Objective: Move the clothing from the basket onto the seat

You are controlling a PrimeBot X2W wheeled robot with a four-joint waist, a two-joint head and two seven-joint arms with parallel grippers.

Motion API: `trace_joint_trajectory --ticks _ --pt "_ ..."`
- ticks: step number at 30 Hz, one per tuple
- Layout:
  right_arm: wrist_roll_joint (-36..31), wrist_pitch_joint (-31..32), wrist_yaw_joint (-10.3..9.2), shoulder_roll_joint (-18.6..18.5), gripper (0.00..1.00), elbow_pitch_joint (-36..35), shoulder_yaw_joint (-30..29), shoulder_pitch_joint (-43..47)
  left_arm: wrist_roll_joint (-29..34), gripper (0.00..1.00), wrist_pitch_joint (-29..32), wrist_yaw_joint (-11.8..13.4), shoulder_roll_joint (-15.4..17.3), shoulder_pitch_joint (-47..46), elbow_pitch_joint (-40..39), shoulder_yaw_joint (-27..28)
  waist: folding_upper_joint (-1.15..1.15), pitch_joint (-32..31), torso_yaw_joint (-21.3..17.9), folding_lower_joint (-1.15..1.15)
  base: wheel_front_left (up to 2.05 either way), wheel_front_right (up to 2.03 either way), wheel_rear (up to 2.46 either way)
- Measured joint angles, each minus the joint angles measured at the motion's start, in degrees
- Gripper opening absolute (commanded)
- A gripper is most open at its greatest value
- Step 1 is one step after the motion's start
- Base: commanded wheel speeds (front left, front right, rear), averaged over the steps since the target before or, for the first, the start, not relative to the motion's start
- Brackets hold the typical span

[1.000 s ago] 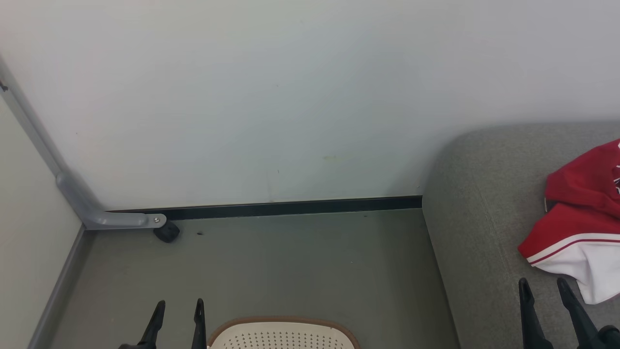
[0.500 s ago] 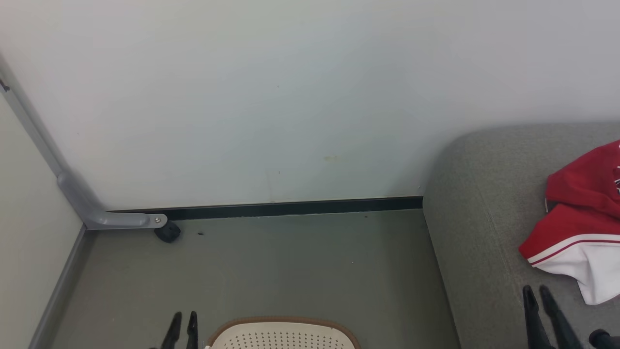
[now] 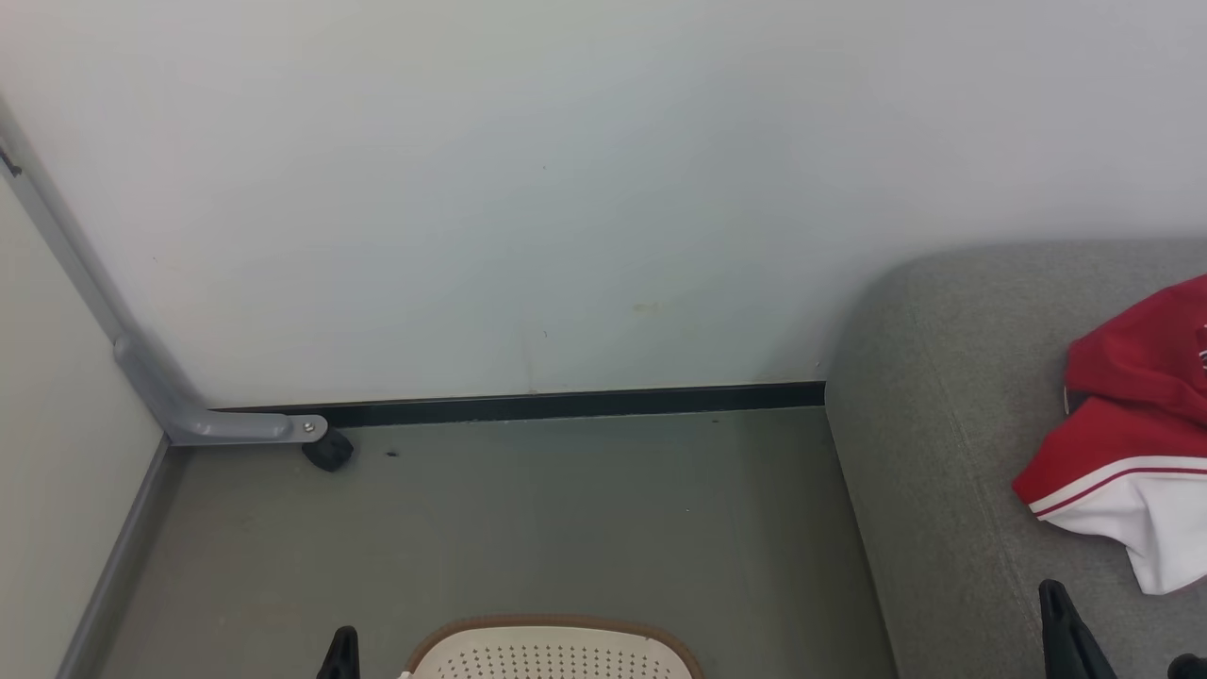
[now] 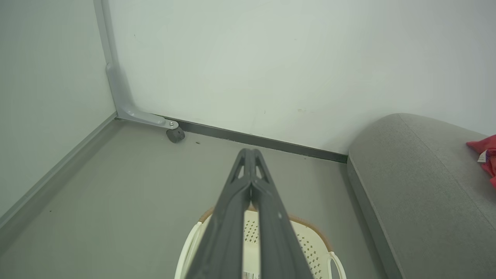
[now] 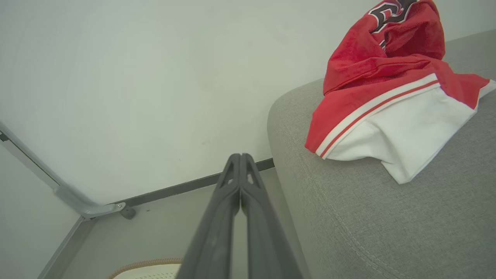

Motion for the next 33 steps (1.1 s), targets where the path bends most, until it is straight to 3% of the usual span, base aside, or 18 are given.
trace_joint_trajectory --ticks 33 --pt "24.0 5.6 3.34 3.5 0.0 5.4 -5.0 -3.7 -24.2 0.0 5.9 -4.6 -1.5 -1.9 1.7 6.3 0.0 0.1 0.4 0.0 0.0 0.0 0.0"
